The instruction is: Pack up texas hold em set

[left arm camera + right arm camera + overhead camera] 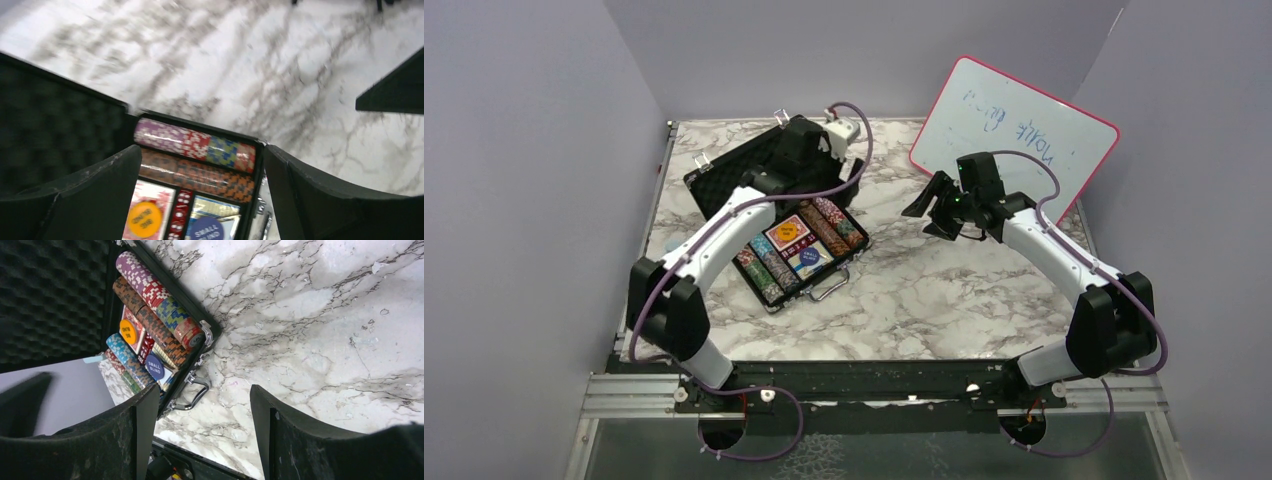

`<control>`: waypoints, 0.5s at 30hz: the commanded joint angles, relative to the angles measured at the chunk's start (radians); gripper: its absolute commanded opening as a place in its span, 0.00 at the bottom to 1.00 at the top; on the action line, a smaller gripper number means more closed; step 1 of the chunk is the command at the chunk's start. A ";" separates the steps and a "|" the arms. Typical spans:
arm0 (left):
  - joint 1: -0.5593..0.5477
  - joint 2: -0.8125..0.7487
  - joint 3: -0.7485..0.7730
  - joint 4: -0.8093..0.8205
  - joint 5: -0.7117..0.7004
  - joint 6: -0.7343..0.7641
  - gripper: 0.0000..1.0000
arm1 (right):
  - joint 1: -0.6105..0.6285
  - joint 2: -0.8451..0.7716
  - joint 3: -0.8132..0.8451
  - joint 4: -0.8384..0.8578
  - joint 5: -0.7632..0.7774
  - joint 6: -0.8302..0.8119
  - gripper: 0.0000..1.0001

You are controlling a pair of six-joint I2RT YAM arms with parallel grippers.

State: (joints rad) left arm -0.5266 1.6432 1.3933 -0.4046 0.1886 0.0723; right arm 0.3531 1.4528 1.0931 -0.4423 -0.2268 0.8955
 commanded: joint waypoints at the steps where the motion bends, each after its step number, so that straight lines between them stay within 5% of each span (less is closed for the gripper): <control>1: 0.071 -0.140 0.057 0.062 -0.149 0.058 0.99 | -0.005 -0.018 -0.010 0.007 -0.023 -0.030 0.69; 8: 0.221 -0.111 0.183 -0.006 -0.238 0.101 0.99 | -0.005 -0.005 0.001 0.013 -0.035 -0.036 0.69; 15: 0.335 0.013 0.301 -0.118 -0.147 0.084 0.99 | -0.005 0.004 0.021 0.007 -0.038 -0.043 0.69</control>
State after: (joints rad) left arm -0.2333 1.5948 1.6489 -0.4290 0.0086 0.1516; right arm 0.3531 1.4528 1.0927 -0.4419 -0.2432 0.8722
